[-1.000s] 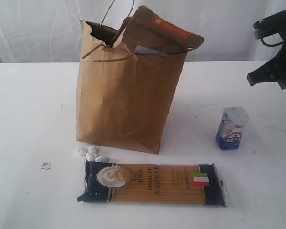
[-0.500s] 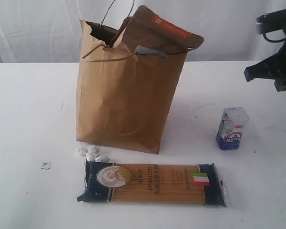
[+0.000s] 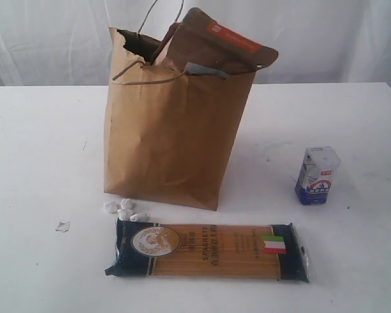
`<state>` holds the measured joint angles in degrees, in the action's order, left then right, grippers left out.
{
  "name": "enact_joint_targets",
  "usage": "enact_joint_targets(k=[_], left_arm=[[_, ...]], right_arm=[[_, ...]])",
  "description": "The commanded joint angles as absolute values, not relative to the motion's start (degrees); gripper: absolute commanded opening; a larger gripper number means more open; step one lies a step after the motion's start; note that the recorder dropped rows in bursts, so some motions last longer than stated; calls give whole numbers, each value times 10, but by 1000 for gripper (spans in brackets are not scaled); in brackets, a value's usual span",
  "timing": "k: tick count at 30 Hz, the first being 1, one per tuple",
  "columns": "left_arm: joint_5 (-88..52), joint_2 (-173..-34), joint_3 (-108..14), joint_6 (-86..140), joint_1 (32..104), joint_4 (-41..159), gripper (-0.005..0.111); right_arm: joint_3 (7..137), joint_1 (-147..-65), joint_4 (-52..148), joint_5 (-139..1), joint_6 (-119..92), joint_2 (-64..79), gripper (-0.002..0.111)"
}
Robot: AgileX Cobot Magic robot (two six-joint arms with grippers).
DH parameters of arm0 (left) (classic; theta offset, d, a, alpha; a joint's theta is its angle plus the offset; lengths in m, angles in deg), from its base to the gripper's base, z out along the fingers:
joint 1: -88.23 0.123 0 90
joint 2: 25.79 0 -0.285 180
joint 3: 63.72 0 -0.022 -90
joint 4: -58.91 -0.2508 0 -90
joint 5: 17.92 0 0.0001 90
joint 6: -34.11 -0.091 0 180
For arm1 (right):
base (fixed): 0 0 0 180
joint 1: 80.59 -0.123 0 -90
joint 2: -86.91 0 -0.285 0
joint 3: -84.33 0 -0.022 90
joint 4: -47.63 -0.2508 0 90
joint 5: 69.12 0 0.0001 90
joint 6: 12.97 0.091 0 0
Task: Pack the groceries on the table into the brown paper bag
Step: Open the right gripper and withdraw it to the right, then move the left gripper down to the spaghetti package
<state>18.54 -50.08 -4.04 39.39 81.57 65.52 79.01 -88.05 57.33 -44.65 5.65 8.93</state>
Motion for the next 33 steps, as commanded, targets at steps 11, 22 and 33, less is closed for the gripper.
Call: enact_joint_targets(k=[11,22,33], left_arm=[[-536,-817,-374,310,813,697,0],[-666,-918,-287,73,813,980,0],[-702,-971,-169,-871,794,1498,1]], right_arm=[[579,-874,583,-469,-173,278,0],[438,-874,583,-514,-20,344,0],[436,-874,654,-326,-20,419,0]])
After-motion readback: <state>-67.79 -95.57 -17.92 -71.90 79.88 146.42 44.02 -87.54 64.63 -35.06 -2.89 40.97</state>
